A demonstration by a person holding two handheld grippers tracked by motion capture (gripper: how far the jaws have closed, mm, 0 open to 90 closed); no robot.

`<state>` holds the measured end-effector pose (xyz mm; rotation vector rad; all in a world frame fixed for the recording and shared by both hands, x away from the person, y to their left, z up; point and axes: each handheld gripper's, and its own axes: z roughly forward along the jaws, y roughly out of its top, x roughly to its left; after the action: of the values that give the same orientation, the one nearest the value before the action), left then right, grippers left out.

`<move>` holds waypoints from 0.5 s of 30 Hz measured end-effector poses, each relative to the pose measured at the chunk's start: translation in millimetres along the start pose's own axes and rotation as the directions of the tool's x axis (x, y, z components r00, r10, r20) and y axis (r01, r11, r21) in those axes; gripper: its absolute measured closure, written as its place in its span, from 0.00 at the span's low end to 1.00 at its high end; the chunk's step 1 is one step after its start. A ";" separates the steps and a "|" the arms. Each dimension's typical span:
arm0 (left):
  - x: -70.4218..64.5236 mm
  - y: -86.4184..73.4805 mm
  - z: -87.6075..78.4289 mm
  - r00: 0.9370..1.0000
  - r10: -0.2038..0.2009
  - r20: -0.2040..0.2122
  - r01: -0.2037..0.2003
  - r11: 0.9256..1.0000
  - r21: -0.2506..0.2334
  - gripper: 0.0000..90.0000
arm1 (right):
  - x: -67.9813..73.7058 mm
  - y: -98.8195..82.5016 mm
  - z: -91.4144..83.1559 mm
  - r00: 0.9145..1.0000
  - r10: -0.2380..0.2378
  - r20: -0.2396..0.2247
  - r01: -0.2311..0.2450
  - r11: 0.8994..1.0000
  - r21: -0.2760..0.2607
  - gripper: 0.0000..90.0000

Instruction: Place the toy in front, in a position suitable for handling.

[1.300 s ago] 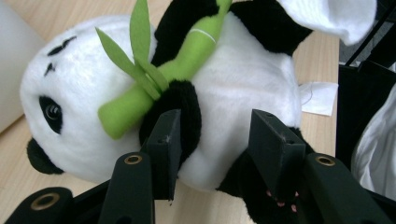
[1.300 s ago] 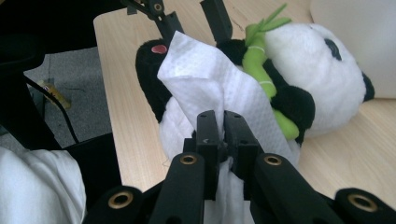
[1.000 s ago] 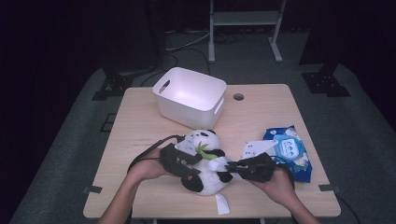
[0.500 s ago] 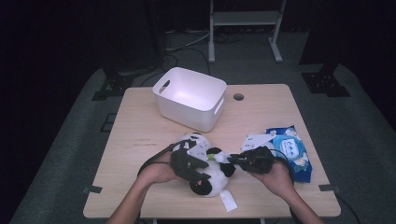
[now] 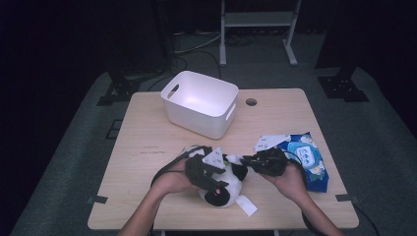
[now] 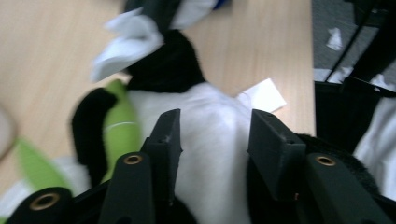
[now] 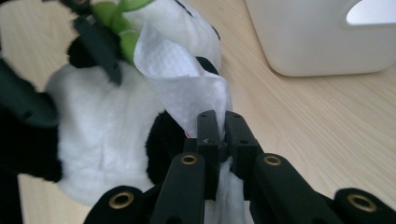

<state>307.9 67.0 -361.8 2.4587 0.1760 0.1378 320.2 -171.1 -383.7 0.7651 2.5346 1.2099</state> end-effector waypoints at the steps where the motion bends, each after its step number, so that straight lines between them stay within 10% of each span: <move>1: 4.1 -1.8 -6.9 1.000 -0.003 -0.021 0.003 1.000 0.000 0.56 | 1.0 -0.9 -6.7 1.000 0.004 -0.004 -0.004 1.000 -0.007 0.94; 15: 35.4 -35.0 -36.6 0.992 -0.105 -0.076 0.105 0.994 -0.010 0.53 | 19.8 -23.2 -30.7 0.998 0.004 -0.069 -0.005 1.000 -0.012 0.94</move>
<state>334.4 122.2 -353.4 2.4339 0.3371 0.1862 282.7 -192.5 -381.9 0.7389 2.5798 1.2730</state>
